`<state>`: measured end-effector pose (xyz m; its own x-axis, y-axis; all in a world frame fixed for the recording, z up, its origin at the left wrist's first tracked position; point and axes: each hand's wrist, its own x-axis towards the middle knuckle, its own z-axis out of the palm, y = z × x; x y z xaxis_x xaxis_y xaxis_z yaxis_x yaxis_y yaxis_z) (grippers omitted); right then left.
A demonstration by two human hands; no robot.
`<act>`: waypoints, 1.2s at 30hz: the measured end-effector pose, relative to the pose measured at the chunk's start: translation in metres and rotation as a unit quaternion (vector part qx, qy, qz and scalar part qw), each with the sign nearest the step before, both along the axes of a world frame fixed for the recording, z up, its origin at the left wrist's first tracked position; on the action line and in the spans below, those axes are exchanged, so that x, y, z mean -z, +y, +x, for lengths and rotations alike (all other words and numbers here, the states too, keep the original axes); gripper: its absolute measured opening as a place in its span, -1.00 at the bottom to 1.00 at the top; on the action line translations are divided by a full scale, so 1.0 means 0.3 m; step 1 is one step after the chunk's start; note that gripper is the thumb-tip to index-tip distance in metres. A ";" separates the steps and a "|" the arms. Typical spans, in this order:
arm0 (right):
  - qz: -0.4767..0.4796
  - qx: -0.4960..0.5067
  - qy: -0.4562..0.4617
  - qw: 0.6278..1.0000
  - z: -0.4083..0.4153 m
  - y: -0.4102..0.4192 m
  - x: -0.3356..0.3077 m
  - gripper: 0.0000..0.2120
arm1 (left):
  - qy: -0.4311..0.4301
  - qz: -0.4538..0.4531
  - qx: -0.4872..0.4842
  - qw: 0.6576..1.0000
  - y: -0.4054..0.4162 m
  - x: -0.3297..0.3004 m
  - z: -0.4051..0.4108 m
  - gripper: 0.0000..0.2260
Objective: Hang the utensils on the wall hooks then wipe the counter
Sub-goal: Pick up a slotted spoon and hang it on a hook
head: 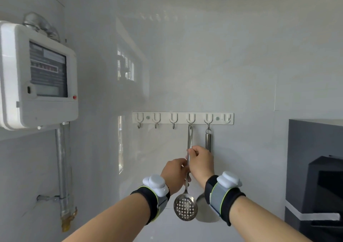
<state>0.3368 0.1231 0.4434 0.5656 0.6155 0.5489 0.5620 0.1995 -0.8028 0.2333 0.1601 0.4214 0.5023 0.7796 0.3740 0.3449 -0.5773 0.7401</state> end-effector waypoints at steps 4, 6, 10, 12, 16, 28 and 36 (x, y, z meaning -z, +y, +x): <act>-0.001 0.007 -0.012 1.000 0.007 0.008 -0.002 -0.67 | -0.002 -0.004 -0.002 1.000 0.009 0.007 0.012 -0.81; -0.008 0.004 -0.006 1.000 0.016 0.016 0.008 -0.69 | -0.001 -0.008 -0.002 1.000 0.018 0.017 0.015 -0.81; -0.024 -0.007 -0.007 1.000 0.025 0.024 0.035 -0.69 | -0.004 -0.001 -0.012 1.000 0.047 0.046 0.022 -0.81; -0.026 -0.011 -0.009 1.000 0.031 0.034 0.044 -0.68 | -0.005 -0.001 -0.018 1.000 0.068 0.067 0.027 -0.78; -0.034 -0.021 -0.001 0.999 0.042 0.052 0.040 -0.75 | -0.026 -0.008 -0.026 0.999 0.093 0.077 0.043 -0.74; -0.020 -0.017 0.005 1.000 0.098 0.116 0.105 -0.82 | -0.089 -0.036 -0.057 0.994 0.160 0.125 0.097 -0.87; -0.021 0.001 -0.007 1.000 0.074 0.065 0.152 -0.86 | -0.070 -0.022 -0.078 0.994 0.115 0.126 0.043 -0.94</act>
<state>0.3591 0.1425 0.3977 0.5591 0.6378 0.5297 0.5731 0.1645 -0.8028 0.2462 0.1947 0.3836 0.3188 0.8614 0.3954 0.3197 -0.4904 0.8108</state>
